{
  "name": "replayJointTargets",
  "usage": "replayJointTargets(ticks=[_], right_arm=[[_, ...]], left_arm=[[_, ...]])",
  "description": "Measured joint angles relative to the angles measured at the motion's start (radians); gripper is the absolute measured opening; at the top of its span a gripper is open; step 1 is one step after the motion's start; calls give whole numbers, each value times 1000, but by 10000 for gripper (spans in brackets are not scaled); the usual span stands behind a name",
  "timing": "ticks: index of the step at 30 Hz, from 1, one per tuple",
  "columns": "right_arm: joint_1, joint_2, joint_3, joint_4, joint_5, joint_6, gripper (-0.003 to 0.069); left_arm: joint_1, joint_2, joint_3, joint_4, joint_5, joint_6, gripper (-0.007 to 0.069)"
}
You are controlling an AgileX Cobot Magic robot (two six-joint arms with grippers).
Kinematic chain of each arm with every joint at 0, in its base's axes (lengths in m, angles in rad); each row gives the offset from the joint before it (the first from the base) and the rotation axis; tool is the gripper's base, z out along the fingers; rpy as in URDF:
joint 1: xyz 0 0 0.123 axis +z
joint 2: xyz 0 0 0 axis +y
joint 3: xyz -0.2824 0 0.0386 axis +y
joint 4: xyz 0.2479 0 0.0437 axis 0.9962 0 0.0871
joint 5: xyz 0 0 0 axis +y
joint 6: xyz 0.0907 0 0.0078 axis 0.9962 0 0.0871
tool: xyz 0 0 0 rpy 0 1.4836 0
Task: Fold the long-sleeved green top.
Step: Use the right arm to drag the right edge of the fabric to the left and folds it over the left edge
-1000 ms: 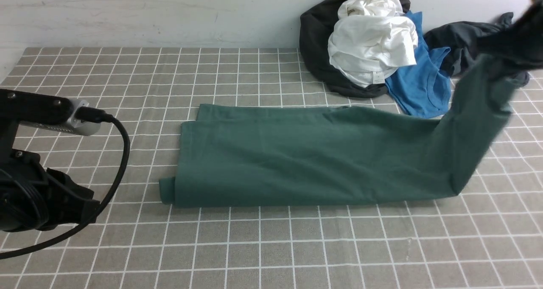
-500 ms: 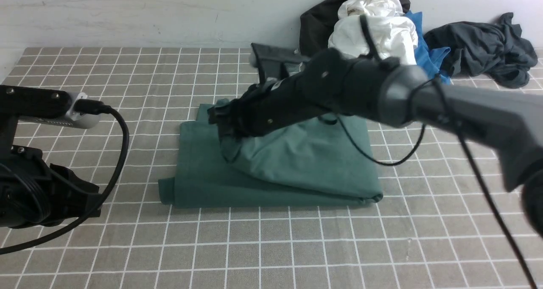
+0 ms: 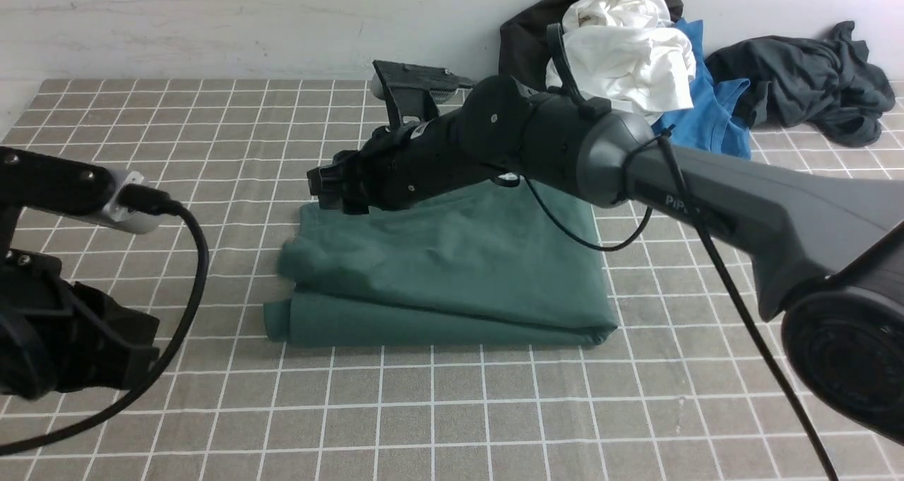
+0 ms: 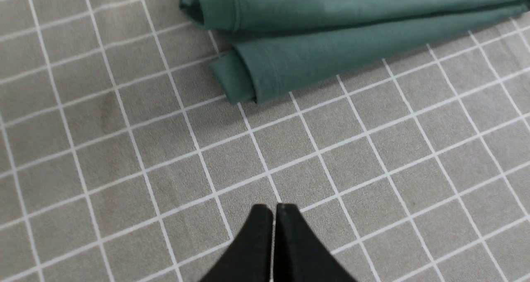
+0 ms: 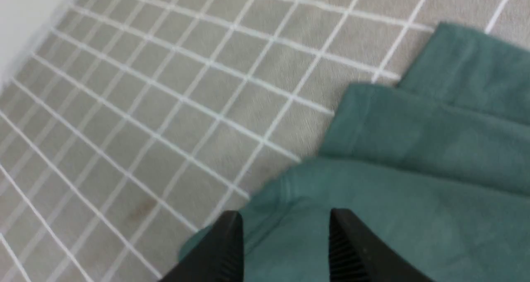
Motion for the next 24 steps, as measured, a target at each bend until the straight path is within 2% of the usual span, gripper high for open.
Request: replayJointTargets(ticks=[2,4,7,10,11,13,17,20,23,24], right_arm=[[0,0,0,-30,28,0,288],[8,4,0,-102,76,9,261],[21,17,0,-128,81,28,210],[64,61,-1,-140,52,34,90],[71,63,-1,-140,48,33,83],[112,74,1,-145,8,-12,10],[134,28,1,-164,0,-85,-10],[132,-52,1,-272,78,-98,-13],[132,-185,1,-456,215,-62,-13],[132,-244,0,-551,293,-25,-13]], left_arm=[[0,-46,0,0,2,6,-7],[0,-207,2,0,15,22,-7],[0,-309,18,-1,16,27,-7],[0,-485,101,-3,3,48,-7],[0,-502,108,-3,1,49,-7],[0,-597,215,-2,-49,52,-7],[0,-680,330,-2,-125,47,-7],[0,-731,403,-2,-204,46,-7],[-1,-759,429,-1,-271,46,-7],[-6,-761,431,-1,-284,46,-7]])
